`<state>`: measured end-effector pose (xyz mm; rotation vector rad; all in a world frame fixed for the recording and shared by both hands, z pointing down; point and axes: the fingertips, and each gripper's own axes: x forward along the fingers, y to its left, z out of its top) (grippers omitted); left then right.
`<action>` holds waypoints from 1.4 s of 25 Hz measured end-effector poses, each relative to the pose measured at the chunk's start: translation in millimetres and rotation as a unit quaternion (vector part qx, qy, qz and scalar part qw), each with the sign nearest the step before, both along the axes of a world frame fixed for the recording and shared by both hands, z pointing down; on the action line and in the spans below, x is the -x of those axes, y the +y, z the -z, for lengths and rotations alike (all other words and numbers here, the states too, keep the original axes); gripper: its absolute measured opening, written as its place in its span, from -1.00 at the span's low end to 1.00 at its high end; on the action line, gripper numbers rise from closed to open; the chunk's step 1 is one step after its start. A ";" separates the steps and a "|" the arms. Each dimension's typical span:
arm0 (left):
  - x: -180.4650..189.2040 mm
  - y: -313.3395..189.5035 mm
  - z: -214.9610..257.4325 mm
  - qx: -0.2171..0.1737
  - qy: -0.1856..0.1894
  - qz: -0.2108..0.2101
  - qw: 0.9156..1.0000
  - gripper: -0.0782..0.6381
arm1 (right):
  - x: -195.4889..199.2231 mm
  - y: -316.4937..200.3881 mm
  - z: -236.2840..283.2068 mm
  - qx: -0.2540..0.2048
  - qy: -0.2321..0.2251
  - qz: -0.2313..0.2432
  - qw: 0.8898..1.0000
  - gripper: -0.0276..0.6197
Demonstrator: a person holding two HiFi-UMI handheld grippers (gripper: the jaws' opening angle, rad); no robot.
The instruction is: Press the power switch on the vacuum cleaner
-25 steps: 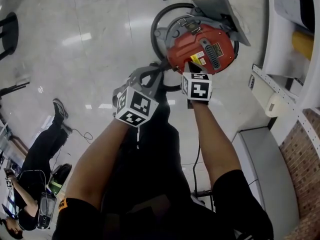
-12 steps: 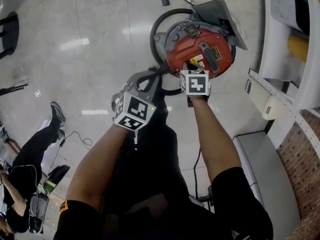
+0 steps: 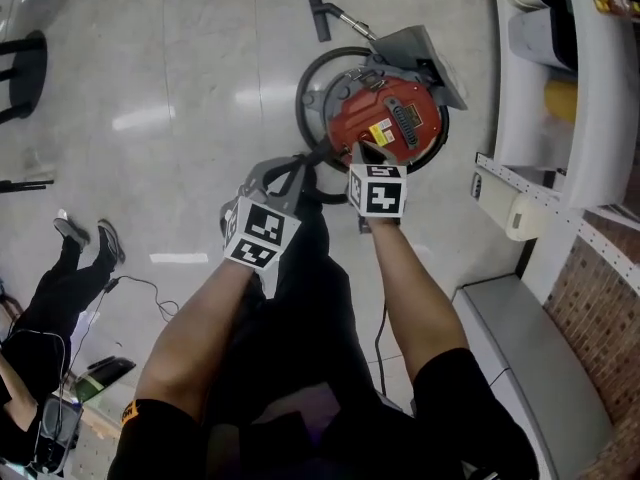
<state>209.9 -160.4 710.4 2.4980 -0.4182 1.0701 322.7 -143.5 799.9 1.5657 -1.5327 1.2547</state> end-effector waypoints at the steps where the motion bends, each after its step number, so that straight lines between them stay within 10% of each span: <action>1: 2.4 -0.3 8.1 0.000 0.009 0.008 1.000 -0.75 | 5.1 0.8 11.4 -0.009 0.002 -0.003 1.000 -0.94; 35: 308.7 191.6 251.7 -0.123 0.195 0.073 0.970 -0.74 | 321.7 201.3 344.4 -0.280 0.059 -0.032 0.958 -0.94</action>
